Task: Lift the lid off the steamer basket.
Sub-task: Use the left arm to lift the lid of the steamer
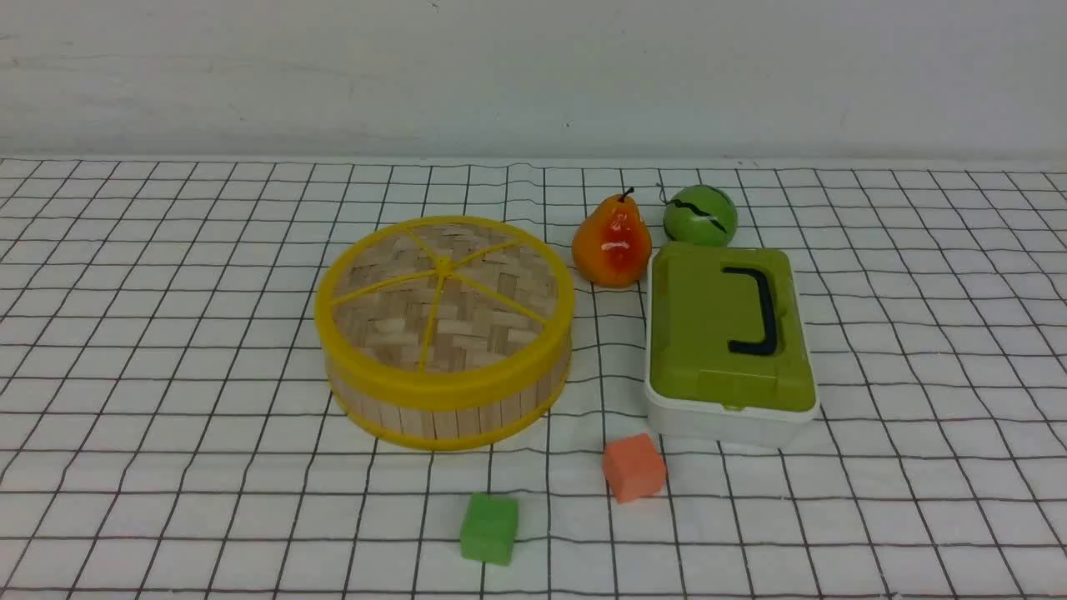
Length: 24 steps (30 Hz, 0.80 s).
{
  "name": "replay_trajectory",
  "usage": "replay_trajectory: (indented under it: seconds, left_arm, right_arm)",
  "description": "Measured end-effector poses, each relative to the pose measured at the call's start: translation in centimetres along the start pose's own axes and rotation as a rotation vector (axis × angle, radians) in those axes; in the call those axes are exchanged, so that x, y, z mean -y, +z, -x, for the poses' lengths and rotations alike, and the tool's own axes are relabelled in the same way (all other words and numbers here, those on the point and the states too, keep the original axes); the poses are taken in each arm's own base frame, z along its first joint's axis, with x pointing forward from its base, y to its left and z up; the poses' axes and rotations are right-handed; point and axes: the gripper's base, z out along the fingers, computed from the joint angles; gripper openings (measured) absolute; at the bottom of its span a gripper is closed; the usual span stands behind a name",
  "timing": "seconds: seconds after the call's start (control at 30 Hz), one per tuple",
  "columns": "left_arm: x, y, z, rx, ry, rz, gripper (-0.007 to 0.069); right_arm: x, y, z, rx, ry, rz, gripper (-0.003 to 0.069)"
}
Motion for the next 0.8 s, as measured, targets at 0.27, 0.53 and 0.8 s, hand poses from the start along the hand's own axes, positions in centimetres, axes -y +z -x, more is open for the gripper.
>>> replay_trajectory:
  seconds: [0.27,0.53,0.8]
  left_arm:
    - [0.0,0.0,-0.01,-0.001,0.0,0.0,-0.0004]
    - [0.0,0.0,-0.02,-0.002,-0.001,0.0,0.0002]
    - [0.0,0.0,-0.02,-0.002,-0.002,0.0,0.0003]
  right_arm:
    - [0.0,0.0,0.0,0.0,0.0,0.0,0.0239]
    - [0.0,0.0,0.0,0.0,0.0,0.0,0.0239]
    - [0.0,0.0,0.0,0.0,0.0,0.0,0.0239]
